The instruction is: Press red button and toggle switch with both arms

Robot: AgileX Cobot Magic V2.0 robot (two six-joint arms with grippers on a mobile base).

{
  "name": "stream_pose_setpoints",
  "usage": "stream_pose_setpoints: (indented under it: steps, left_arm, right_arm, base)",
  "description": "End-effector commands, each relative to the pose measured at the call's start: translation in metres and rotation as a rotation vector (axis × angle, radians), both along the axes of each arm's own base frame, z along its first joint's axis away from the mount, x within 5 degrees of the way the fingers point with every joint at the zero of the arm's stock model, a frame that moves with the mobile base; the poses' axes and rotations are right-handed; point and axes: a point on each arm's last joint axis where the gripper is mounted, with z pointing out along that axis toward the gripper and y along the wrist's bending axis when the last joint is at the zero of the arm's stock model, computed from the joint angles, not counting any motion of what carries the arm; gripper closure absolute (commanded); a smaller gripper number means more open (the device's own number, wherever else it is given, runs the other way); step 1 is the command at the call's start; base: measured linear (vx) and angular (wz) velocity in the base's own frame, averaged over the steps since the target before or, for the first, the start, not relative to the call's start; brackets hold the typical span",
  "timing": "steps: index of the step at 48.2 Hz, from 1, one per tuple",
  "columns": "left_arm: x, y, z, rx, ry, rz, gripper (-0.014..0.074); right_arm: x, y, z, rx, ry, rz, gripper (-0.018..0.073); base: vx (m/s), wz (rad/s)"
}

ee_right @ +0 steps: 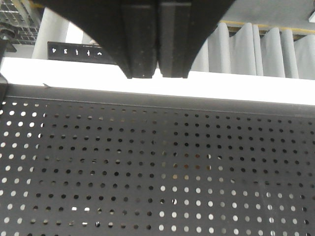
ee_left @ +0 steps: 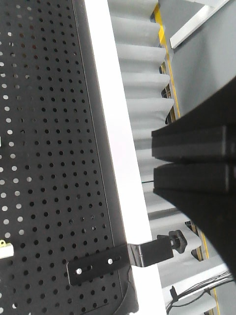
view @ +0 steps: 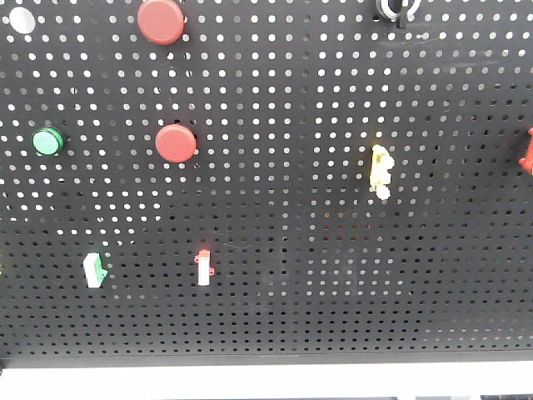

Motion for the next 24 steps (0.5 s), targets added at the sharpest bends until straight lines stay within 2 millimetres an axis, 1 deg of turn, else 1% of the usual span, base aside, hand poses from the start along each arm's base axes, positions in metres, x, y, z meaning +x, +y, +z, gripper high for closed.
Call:
stream_pose_setpoints:
  steps: [1,13,18,21,24]
  left_arm:
    - [0.001,0.0,-0.003,-0.019,-0.063,0.003,0.0594]
    - [0.001,0.0,-0.002,-0.019,-0.074,0.004,0.0594]
    - [0.0,0.001,0.013,-0.053,-0.204,0.014,0.0594]
    - [-0.001,0.003,0.024,-0.126,-0.308,0.022,0.0594]
    - [-0.004,0.004,0.035,-0.239,-0.369,0.024,0.0594]
  right_arm:
    - [-0.001,0.0,0.005,-0.001,-0.092,-0.006,0.0562]
    - [-0.001,-0.001,0.011,0.003,-0.158,-0.008,0.0562]
    - [-0.003,-0.001,0.02,0.044,-0.232,-0.01,0.0562]
    - [-0.005,-0.002,0.03,0.115,-0.281,-0.008,0.0562]
    - [-0.009,-0.003,0.048,0.183,-0.325,-0.001,0.0562]
  base:
    - [0.0,0.0]
    - [0.0,0.0]
    - [0.0,0.0]
    - [0.0,0.0]
    - [0.0,0.0]
